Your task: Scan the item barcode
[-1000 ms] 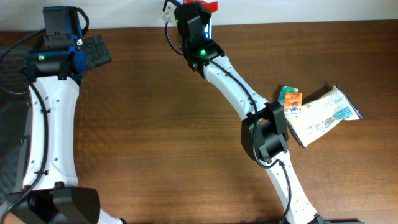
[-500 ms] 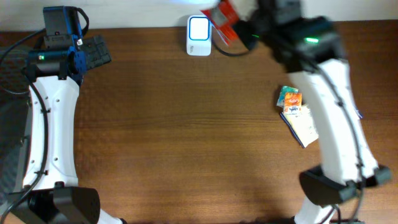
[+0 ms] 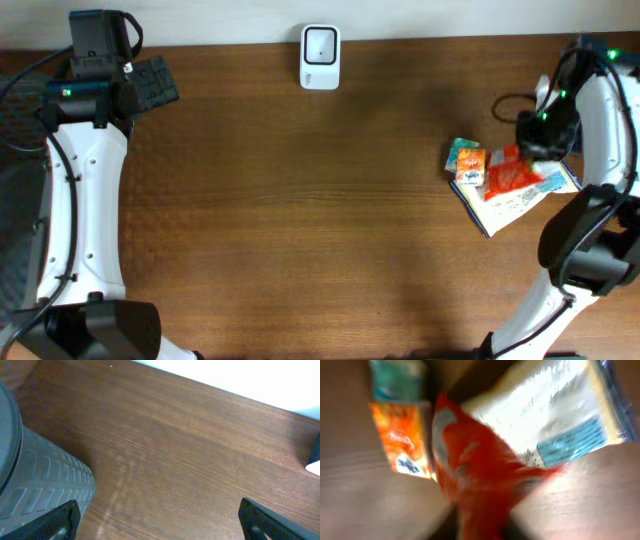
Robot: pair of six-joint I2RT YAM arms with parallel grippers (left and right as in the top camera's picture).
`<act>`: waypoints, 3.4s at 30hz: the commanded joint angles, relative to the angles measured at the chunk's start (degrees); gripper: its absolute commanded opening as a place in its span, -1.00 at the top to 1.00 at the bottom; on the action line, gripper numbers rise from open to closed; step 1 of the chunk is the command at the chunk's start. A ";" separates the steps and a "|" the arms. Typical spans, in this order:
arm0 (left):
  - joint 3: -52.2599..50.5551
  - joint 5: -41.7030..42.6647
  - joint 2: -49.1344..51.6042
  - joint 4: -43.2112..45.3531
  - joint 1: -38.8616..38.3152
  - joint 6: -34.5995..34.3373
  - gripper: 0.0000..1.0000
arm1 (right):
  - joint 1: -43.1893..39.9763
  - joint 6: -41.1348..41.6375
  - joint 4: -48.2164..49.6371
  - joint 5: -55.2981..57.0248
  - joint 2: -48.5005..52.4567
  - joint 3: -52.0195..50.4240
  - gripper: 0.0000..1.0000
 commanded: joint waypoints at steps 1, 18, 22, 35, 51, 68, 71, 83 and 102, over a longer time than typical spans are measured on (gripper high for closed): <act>1.03 -0.44 -1.40 -0.15 -0.04 0.92 -0.98 | -0.94 0.37 0.39 -0.90 -1.33 0.63 -0.71; 1.03 -0.44 -1.40 -0.15 -0.02 0.92 -0.98 | 23.21 0.35 -13.84 -15.67 -22.16 36.37 -0.97; 1.03 -0.42 -1.40 -0.15 -0.04 0.92 -0.98 | 23.65 0.35 -13.86 -16.94 -22.25 36.06 -0.97; 1.03 -0.44 -1.40 -0.15 -0.02 0.92 -0.98 | 22.03 -5.73 16.11 -2.49 -48.74 -8.61 -0.97; 1.03 -0.42 -1.40 -0.15 -0.02 0.92 -0.98 | 18.29 -1.11 83.14 -4.00 -113.70 -103.65 -0.97; 1.03 -0.44 -1.40 -0.15 -0.02 0.92 -0.99 | 18.25 2.27 79.38 -3.58 -119.05 -110.07 -0.97; 1.03 -0.42 -1.40 -0.15 -0.02 0.92 -0.98 | 18.25 2.27 79.38 -3.61 -119.05 -110.07 -0.98; -0.72 -0.98 -5.79 -6.01 0.42 0.94 -0.98 | 18.25 2.27 79.38 -3.61 -119.05 -110.07 -0.97; -98.20 12.74 -76.70 63.36 -0.04 16.68 -0.98 | 18.25 2.27 79.38 -3.58 -119.05 -110.07 -0.97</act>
